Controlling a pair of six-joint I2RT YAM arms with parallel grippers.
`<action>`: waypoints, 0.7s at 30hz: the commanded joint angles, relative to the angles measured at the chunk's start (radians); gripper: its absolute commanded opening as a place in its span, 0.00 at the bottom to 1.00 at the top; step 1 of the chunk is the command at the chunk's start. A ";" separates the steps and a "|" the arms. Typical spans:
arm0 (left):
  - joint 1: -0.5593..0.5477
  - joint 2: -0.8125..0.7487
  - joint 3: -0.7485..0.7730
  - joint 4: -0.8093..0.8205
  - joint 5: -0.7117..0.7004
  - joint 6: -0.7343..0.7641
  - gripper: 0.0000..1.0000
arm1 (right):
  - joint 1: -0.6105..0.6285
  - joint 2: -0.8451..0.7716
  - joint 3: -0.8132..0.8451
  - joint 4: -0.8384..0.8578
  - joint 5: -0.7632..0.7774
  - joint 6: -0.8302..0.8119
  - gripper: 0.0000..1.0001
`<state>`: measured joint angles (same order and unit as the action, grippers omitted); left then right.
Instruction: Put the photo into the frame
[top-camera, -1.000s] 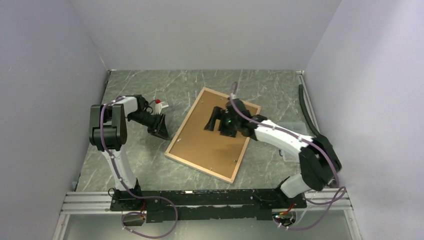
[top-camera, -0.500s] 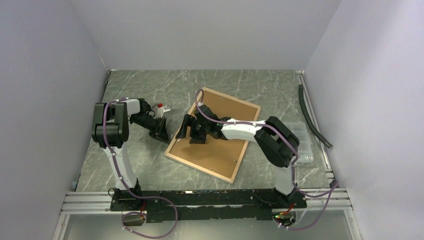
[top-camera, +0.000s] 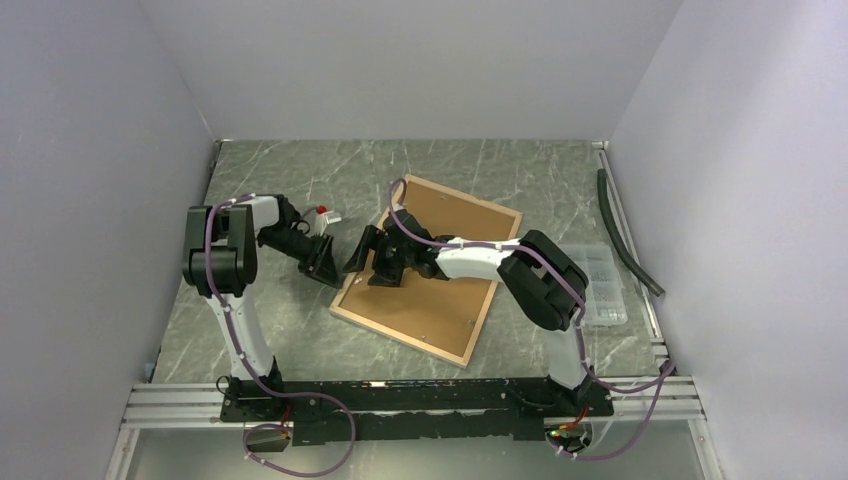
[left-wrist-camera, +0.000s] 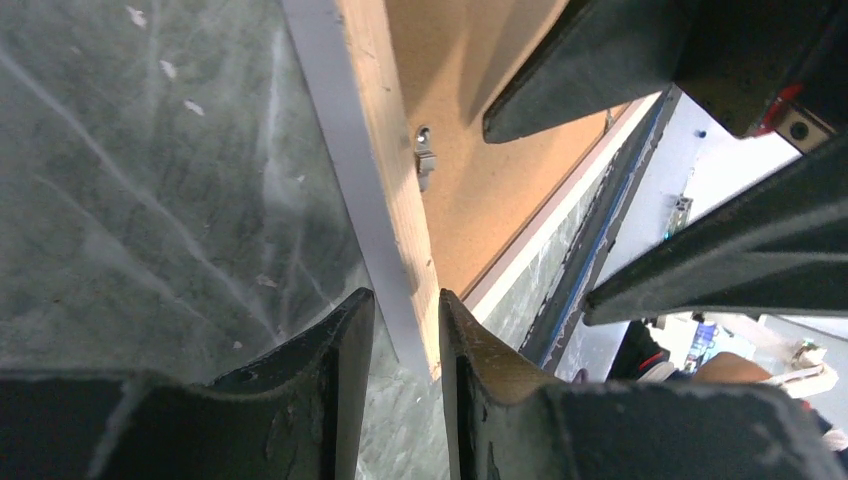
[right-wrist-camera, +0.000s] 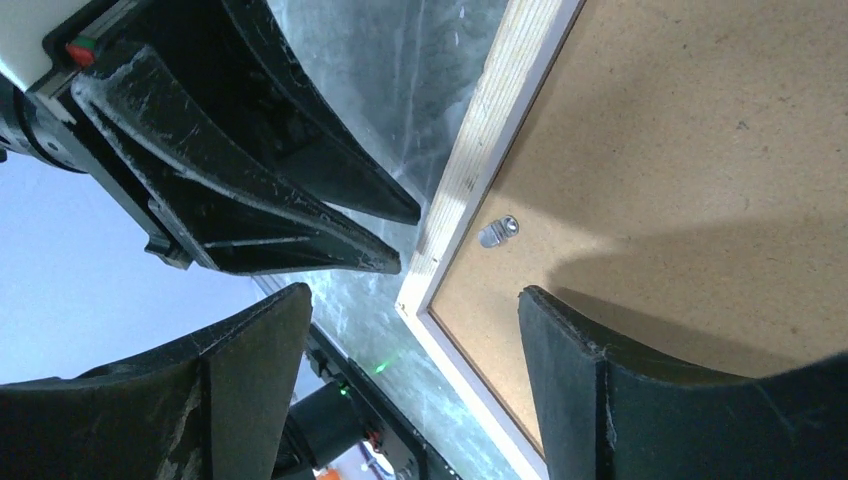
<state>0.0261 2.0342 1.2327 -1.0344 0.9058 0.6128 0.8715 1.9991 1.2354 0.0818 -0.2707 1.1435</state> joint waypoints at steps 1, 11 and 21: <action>0.000 -0.062 -0.001 -0.060 0.053 0.124 0.36 | 0.006 -0.006 -0.020 0.080 0.017 0.034 0.79; -0.011 -0.012 -0.006 -0.011 0.019 0.080 0.32 | 0.014 0.025 -0.007 0.089 0.007 0.039 0.76; -0.059 0.003 -0.009 0.010 -0.022 0.077 0.33 | 0.023 0.048 0.010 0.060 0.033 0.007 0.74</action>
<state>-0.0113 2.0243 1.2209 -1.0489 0.8955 0.6720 0.8852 2.0293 1.2232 0.1383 -0.2699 1.1778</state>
